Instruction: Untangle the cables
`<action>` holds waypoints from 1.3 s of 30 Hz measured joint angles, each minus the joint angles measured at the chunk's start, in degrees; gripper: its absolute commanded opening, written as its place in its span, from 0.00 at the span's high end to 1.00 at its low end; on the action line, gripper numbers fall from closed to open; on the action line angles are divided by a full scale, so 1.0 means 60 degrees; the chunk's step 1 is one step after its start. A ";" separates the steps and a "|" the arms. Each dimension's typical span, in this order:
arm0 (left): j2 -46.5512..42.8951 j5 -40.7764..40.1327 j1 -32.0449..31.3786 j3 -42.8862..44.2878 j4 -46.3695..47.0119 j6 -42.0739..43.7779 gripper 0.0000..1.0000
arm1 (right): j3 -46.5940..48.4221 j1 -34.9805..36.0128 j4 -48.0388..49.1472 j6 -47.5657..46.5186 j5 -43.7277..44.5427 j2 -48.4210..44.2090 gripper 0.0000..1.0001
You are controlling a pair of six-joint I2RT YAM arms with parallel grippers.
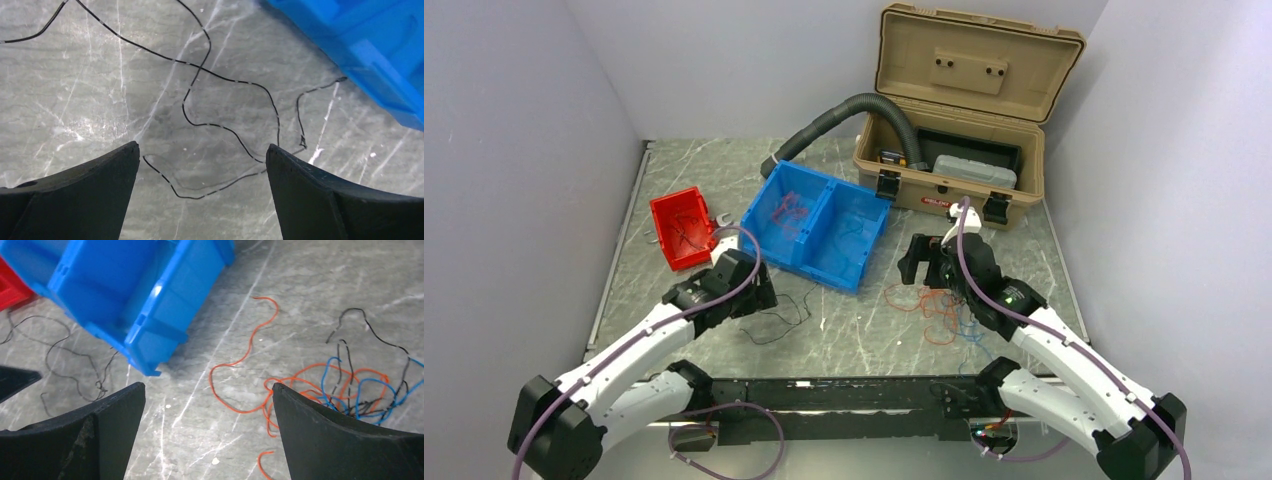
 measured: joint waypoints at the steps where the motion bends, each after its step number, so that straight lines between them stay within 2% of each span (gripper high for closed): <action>1: 0.0069 -0.0036 0.0058 -0.0168 0.0193 -0.0084 0.04 | 0.0000 0.0000 0.0080 -0.0047 -0.0109 -0.0011 0.00; 8: 0.1348 -0.0681 0.0590 -0.0612 0.1843 -0.0492 0.13 | -0.0004 0.0000 0.0452 -0.0412 -0.0747 -0.0302 0.00; 11: 0.2036 -0.1002 0.0619 -0.0608 0.2452 -0.0492 0.24 | -0.0004 0.0000 0.0452 -0.0503 -0.0798 -0.0302 0.01; 16: 0.3264 -0.1537 0.0790 -0.0430 0.2772 -0.0565 0.33 | -0.0004 0.0000 0.0455 -0.0535 -0.0769 -0.0459 0.02; 18: 0.3672 -0.1694 0.0958 -0.0324 0.2830 -0.0554 0.40 | -0.0004 0.0000 0.0466 -0.0535 -0.0743 -0.0714 0.02; 21: 0.4014 -0.1825 0.1202 -0.0127 0.2994 -0.0554 0.65 | -0.0004 0.0000 0.0499 -0.0535 -0.0696 -0.1082 0.02; 24: 0.4131 -0.1880 0.1344 -0.0102 0.3220 -0.0550 0.79 | -0.0004 0.0000 0.0499 -0.0543 -0.0619 -0.1231 0.02; 27: 0.4138 -0.1880 0.1395 -0.0113 0.3399 -0.0525 0.89 | -0.0004 0.0000 0.0495 -0.0590 -0.0539 -0.1217 0.02; 28: 0.4138 -0.1883 0.1424 -0.0113 0.3432 -0.0521 1.00 | -0.0004 0.0000 0.0495 -0.0605 -0.0535 -0.1198 0.02; 33: 0.3952 -0.1996 0.1530 -0.0178 0.3406 -0.0313 1.00 | 0.0000 0.0000 0.0495 -0.0674 -0.0532 -0.1162 0.02; 37: 0.2965 -0.1993 0.1530 -0.0226 0.3005 0.0135 1.00 | 0.0000 0.0000 0.0495 -0.0703 -0.0535 -0.1166 0.02; 39: 0.2397 -0.1982 0.1515 0.0033 0.2284 0.0408 1.00 | 0.0000 0.0000 0.0503 -0.0703 -0.0543 -0.1147 0.02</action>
